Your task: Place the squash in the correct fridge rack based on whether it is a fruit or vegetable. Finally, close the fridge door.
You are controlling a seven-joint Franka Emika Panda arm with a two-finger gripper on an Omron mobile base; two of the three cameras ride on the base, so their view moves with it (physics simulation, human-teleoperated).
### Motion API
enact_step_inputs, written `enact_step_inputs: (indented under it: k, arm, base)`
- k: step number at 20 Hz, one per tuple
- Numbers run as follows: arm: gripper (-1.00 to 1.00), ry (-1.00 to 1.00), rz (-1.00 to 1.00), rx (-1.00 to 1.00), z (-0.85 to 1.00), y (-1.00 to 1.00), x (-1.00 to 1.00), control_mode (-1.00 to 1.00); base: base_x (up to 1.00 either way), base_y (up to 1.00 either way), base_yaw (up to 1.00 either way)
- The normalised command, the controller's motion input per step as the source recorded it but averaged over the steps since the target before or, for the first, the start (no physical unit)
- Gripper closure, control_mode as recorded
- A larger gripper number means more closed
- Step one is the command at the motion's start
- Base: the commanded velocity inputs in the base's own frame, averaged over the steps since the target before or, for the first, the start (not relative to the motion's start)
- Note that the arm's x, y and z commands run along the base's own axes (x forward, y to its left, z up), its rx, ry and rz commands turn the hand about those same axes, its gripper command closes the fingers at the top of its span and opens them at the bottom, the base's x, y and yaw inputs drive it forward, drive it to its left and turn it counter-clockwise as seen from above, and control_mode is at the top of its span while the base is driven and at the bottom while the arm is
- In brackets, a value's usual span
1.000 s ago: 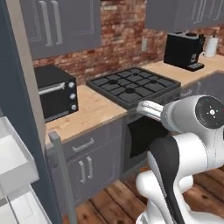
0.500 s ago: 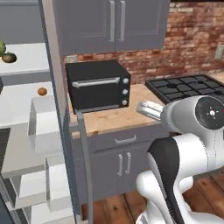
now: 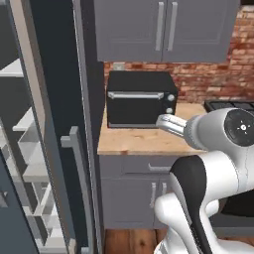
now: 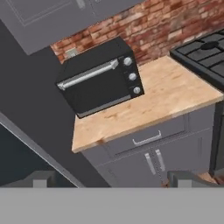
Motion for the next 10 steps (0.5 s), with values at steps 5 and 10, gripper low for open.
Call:
enact_step_inputs:
  k: [5, 10]
  arm:
    - [-1.00, 0.00, 0.00, 0.00, 0.00, 0.00, 0.00, 1.00]
    - [-1.00, 0.00, 0.00, 0.00, 0.00, 0.00, 0.00, 1.00]
  base:
    - [0.17, -0.15, 0.48]
    - [0.23, -0.04, 0.41]
